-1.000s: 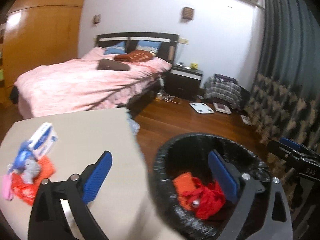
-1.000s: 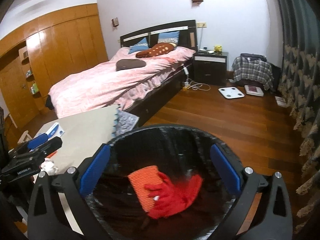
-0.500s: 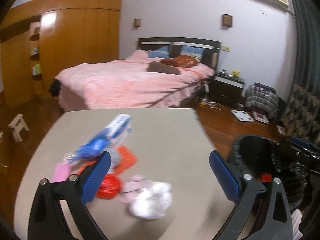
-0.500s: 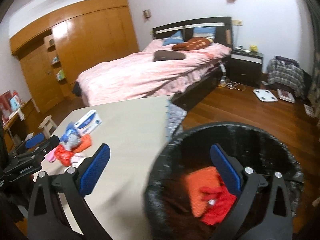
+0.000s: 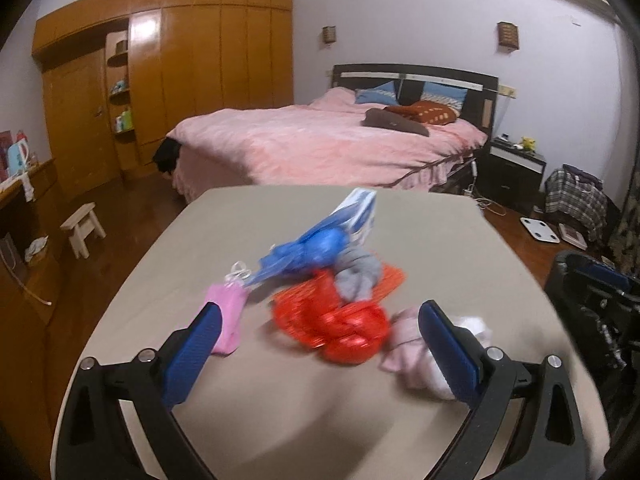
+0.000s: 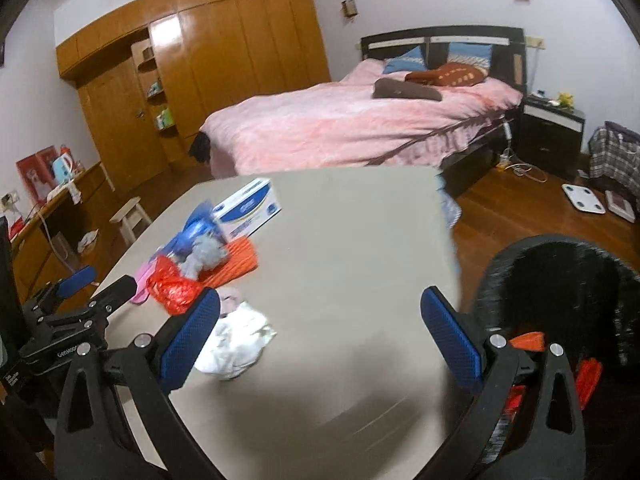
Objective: Collect trash
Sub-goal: 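Grasp the white tissue ball with the right tool while the left tool grasps the pink sock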
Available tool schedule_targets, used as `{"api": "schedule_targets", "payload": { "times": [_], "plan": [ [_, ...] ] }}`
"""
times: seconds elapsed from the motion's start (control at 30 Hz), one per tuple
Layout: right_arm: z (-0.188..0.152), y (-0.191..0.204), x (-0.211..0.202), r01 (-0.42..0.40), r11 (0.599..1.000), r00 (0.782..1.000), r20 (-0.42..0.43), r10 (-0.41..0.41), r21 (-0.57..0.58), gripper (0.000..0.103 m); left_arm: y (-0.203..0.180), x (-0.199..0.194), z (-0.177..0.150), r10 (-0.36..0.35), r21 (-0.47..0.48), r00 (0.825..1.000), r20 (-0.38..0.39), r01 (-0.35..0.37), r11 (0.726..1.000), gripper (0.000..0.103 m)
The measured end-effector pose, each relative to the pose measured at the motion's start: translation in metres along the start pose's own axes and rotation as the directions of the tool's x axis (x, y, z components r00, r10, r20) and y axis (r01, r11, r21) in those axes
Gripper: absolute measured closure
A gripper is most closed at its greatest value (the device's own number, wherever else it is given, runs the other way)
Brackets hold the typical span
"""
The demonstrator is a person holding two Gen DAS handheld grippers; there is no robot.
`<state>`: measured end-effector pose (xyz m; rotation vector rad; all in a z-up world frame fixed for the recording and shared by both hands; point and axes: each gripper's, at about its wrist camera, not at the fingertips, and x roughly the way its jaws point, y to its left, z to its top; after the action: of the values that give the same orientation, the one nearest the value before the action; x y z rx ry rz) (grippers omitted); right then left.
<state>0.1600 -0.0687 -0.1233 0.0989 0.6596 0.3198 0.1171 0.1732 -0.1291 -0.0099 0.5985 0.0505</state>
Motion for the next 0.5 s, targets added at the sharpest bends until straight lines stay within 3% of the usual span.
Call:
{"api": "schedule_targets", "payload": {
  "times": [0.5],
  "plan": [
    [-0.029, 0.052, 0.064, -0.078, 0.993, 0.985, -0.16, 0.062, -0.093, 0.009, 0.031, 0.014, -0.016, 0.031, -0.043, 0.999, -0.036, -0.032, 0.999, 0.007]
  ]
}}
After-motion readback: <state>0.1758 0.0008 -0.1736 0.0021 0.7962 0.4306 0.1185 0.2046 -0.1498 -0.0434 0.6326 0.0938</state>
